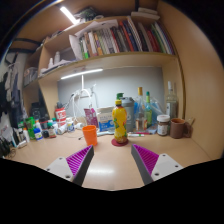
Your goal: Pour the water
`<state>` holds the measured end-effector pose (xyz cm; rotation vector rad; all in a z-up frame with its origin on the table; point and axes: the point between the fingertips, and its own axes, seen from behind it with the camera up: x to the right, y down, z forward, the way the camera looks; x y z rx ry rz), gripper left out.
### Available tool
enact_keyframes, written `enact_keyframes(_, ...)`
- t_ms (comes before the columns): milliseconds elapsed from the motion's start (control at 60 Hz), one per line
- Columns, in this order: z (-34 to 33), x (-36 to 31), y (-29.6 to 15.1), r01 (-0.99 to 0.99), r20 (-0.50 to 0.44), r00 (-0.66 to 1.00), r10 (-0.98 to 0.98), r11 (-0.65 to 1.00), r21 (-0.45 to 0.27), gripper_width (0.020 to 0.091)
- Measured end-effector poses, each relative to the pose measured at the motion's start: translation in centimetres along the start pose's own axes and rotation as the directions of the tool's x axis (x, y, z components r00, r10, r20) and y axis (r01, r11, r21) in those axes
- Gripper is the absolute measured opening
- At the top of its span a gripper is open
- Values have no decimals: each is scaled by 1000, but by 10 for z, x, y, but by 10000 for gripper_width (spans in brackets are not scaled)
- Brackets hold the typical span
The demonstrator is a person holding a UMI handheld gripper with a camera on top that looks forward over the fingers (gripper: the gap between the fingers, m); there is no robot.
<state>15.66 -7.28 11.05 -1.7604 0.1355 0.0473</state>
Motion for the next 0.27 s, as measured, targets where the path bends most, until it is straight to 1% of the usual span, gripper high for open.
enact_keyframes(267,-68,-16,1,110,-18,994,-110,994,9,845)
